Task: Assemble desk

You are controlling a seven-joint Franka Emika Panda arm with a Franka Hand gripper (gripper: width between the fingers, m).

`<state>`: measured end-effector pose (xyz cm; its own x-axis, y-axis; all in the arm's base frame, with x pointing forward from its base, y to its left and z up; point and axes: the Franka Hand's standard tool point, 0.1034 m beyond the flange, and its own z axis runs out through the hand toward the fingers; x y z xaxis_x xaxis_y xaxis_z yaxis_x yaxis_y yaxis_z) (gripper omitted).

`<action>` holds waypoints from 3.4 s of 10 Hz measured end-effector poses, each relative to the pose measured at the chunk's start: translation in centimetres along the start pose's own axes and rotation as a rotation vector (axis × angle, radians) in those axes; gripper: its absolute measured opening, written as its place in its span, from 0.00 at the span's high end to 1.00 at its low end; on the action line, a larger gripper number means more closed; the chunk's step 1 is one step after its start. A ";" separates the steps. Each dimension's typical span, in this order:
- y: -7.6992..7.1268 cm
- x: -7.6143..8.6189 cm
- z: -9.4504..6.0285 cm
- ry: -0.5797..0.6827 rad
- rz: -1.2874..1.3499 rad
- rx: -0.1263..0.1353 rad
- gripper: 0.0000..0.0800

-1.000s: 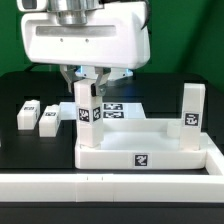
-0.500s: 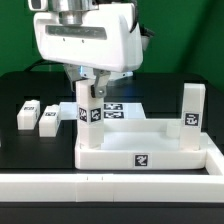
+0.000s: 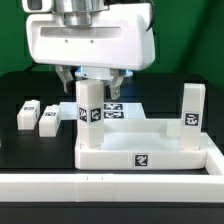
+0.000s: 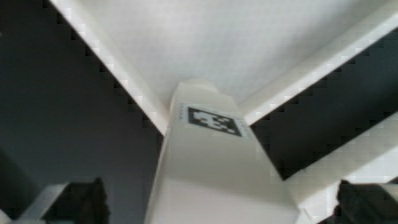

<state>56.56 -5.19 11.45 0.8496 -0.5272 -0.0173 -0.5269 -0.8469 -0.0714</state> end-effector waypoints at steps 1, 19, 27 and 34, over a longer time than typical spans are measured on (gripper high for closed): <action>-0.1 0.0 0.0 -0.001 -0.106 -0.001 0.19; 0.0 0.1 0.1 0.009 -1.082 -0.046 0.64; 0.3 0.1 0.3 0.029 -0.422 -0.022 0.64; 0.5 0.3 0.4 0.047 0.262 0.009 0.64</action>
Offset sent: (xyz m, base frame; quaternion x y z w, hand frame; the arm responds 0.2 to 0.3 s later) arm 0.0004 0.0015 -0.0012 -0.0152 0.0172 -0.2371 0.9712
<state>56.55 -5.69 11.04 0.6821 -0.7312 0.0100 -0.7284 -0.6806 -0.0790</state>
